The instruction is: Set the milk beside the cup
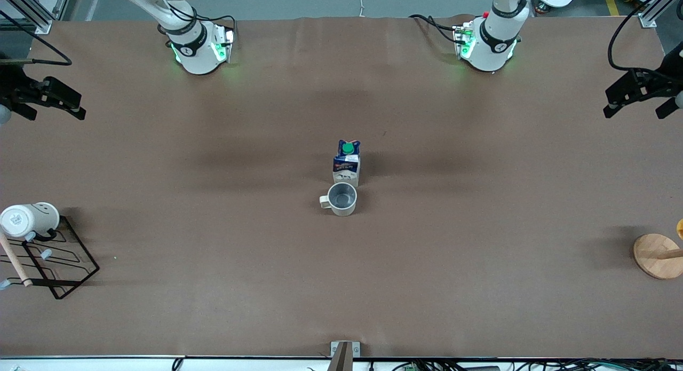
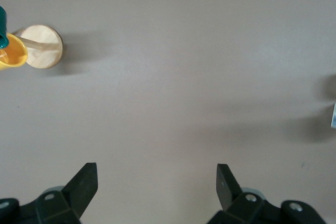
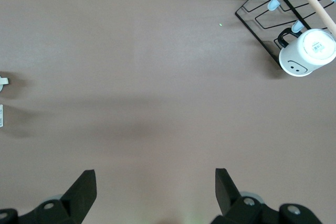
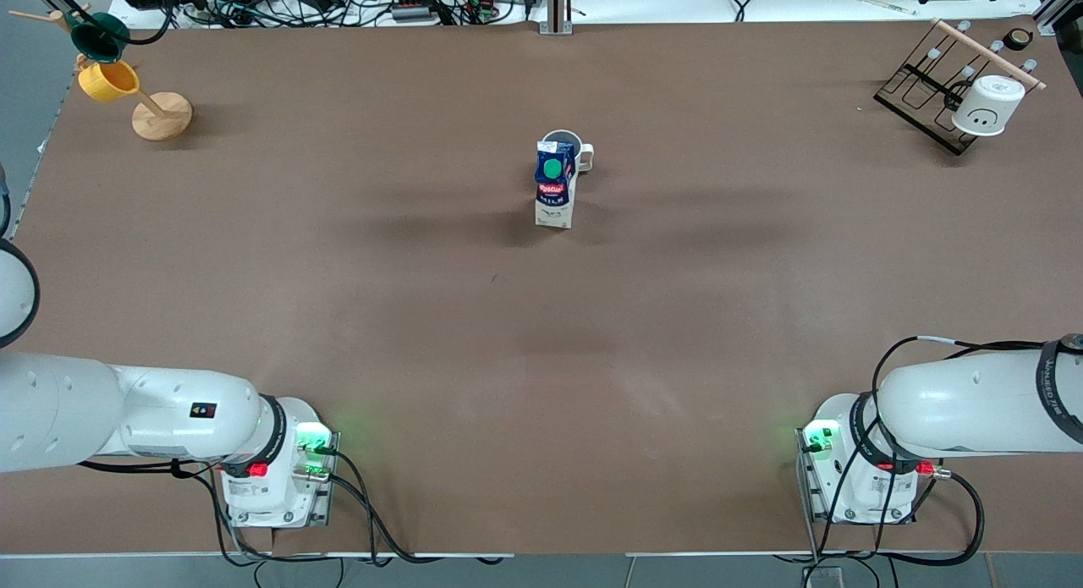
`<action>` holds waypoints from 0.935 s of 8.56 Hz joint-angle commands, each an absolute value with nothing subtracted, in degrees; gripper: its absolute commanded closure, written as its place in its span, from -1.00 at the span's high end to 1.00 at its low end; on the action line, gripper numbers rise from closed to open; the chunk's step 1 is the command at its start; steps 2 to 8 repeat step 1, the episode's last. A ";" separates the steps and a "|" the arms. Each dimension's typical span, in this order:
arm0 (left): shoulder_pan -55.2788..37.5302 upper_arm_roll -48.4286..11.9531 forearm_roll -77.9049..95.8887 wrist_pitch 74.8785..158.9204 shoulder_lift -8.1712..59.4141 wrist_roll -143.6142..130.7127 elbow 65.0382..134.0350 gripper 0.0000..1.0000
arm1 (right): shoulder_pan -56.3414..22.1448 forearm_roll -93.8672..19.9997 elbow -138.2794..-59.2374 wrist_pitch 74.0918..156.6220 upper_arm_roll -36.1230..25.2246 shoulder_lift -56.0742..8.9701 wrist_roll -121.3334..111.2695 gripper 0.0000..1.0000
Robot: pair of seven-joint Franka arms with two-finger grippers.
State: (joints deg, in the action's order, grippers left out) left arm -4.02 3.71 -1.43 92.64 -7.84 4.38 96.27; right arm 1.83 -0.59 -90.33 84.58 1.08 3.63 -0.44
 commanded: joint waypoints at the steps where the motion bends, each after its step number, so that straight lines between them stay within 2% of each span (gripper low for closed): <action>1: -4.04 5.26 -0.62 91.41 -6.52 5.89 93.36 1.00 | 3.07 -2.72 -90.17 83.06 0.97 3.43 0.35 0.99; 8: -4.04 5.26 -0.62 91.41 -6.52 5.89 93.36 1.00 | 3.07 -2.72 -90.17 83.06 0.97 3.43 0.35 0.99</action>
